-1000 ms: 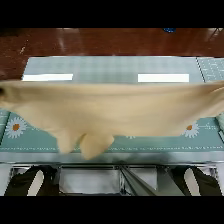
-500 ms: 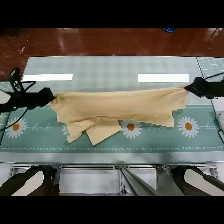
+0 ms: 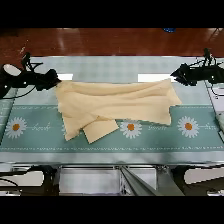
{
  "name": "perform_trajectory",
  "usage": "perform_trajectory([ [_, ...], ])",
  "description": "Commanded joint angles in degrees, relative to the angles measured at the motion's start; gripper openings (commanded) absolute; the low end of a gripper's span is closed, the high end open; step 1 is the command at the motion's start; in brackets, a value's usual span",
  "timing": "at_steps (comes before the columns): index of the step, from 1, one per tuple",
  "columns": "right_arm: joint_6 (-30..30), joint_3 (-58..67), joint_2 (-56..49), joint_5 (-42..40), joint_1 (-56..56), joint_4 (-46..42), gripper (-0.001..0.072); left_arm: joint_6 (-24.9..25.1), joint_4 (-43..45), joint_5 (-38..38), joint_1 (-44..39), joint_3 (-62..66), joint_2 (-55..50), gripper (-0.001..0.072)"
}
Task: Fold the shirts.
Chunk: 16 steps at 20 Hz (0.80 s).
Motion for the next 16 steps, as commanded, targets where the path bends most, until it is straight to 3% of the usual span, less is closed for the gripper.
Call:
perform_trajectory([
  [1, 2.12, 6.60, -2.01, 9.55, -3.13, -5.88, 0.0413, 2.99, 9.18, -11.39, 2.12, 9.01, -2.73, 0.0506],
  [4, 1.38, 11.93, -0.63, 22.53, -10.60, -10.43, 0.0413, 2.93, 20.79, -27.74, 8.44, 17.94, -2.69, 0.0505],
  [8, -4.22, 2.40, 6.58, 21.70, -15.54, -10.88, 0.0411, 3.50, 11.50, -36.72, 17.18, 10.29, -0.61, 0.0505],
  [13, -9.57, -22.21, 16.35, 12.02, -15.52, -5.01, 0.0411, 11.21, -0.68, -30.53, 18.16, -11.96, 0.85, 0.0505],
  [16, -9.64, -27.93, 18.73, 10.71, -15.52, -4.22, 0.0411, 12.35, -8.90, -22.71, 17.84, -18.14, 0.83, 0.0505],
])
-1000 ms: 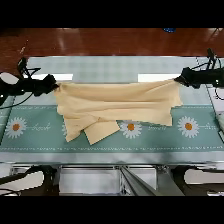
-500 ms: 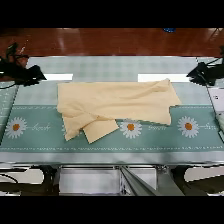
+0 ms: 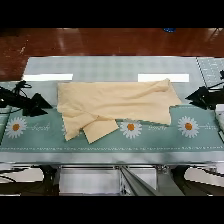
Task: Fold the shirts.
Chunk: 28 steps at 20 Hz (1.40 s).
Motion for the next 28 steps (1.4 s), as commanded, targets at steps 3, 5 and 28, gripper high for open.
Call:
perform_trajectory([
  [3, -1.57, -8.11, 3.23, -2.49, -0.20, 1.86, 0.0411, 2.36, -13.20, 9.81, -2.29, -7.69, -0.22, 0.0505],
  [5, -1.03, -8.11, 3.23, -2.58, -0.20, 2.43, 0.0411, 2.34, -13.16, 12.20, -5.81, -7.69, -0.66, 0.0505],
  [28, -2.58, -15.02, -3.02, -9.75, 18.93, 11.72, 0.0014, 1.49, -13.35, 9.03, -10.47, 0.55, -1.92, 0.0022],
])
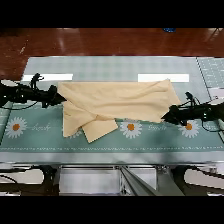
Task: Fold the shirts.
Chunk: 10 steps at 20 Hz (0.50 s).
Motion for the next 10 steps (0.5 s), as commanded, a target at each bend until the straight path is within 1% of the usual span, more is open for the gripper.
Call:
perform_trajectory([
  [1, -2.67, 4.61, -1.18, -2.34, 6.73, 7.54, 0.0017, -0.44, -0.76, -1.53, 0.02, 1.20, 0.28, 0.0022],
  [3, -2.34, 13.99, -0.22, 2.82, 8.00, 7.34, 0.0017, -0.44, -3.17, -5.44, 0.09, 6.73, 1.05, 0.0021],
  [5, 0.66, 26.77, 2.12, 5.57, 8.11, 6.82, 0.0016, -0.83, -7.02, -7.08, 0.07, 15.30, 3.32, 0.0021],
  [8, 5.79, 50.45, 4.35, 7.72, 7.85, 4.11, 0.0016, -5.81, -8.37, -7.17, 0.00, 31.54, 7.52, 0.0021],
  [10, 9.11, 66.77, 4.87, 10.34, 7.85, 0.50, 0.0016, -7.41, -8.33, -7.34, 0.04, 42.80, 10.82, 0.0021],
])
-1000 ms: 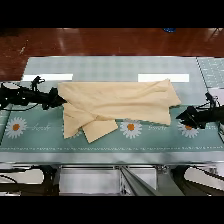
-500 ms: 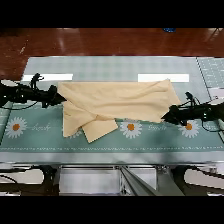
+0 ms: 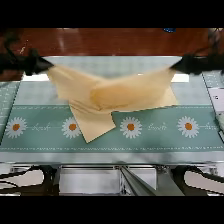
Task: Fold the shirts.
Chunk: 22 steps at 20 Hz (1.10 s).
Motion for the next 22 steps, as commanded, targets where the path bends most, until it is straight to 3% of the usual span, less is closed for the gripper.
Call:
perform_trajectory([
  [1, 6.54, 27.47, 1.90, 4.68, 0.33, -6.40, 0.0016, -3.15, -1.44, -0.72, 0.00, 18.01, 5.60, 0.0021],
  [3, 7.67, 34.23, 5.88, 6.21, 0.31, -10.05, 0.0016, -3.15, 1.66, -0.66, 0.00, 24.48, 10.36, 0.0021],
  [12, 9.33, 26.91, 34.32, 10.86, 0.33, -25.42, 0.0017, -4.26, 29.49, -2.80, -0.02, 26.77, 41.29, 0.0021],
  [14, 10.71, 26.29, 37.31, 13.70, 0.33, -28.33, 0.0017, -6.36, 30.77, -2.69, -1.01, 26.53, 45.86, 0.0021],
  [19, 12.68, 22.67, 40.24, 19.87, 0.37, -28.65, 0.0017, -9.25, 37.62, -7.13, -5.46, 22.91, 49.90, 0.0021],
  [22, 12.81, 13.27, 40.26, 18.45, 0.37, -27.10, 0.0017, -9.79, 40.81, -7.23, -5.38, 12.46, 49.29, 0.0021],
])
